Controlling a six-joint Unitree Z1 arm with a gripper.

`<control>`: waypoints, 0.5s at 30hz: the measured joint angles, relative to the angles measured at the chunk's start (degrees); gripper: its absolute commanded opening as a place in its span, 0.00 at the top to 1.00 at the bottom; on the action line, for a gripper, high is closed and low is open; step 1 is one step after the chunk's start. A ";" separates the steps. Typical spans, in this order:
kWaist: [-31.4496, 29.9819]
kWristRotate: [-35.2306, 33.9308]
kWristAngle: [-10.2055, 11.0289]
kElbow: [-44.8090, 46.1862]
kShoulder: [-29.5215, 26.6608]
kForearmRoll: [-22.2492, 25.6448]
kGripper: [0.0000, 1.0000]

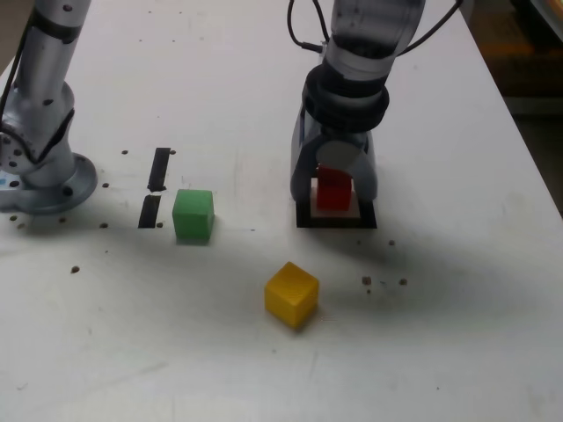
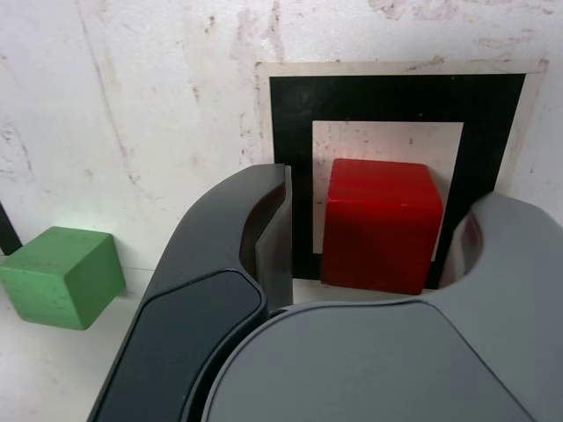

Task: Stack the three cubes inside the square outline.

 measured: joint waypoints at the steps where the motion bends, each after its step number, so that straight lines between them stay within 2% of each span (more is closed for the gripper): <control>1: 0.00 0.07 0.00 -0.02 -0.26 0.31 0.01; 7: -1.69 3.91 0.52 -2.71 -4.96 3.41 0.00; 12: -9.71 12.46 2.16 -8.77 -8.33 9.48 0.00; 15: -13.35 14.30 3.17 -12.21 -8.18 12.70 0.00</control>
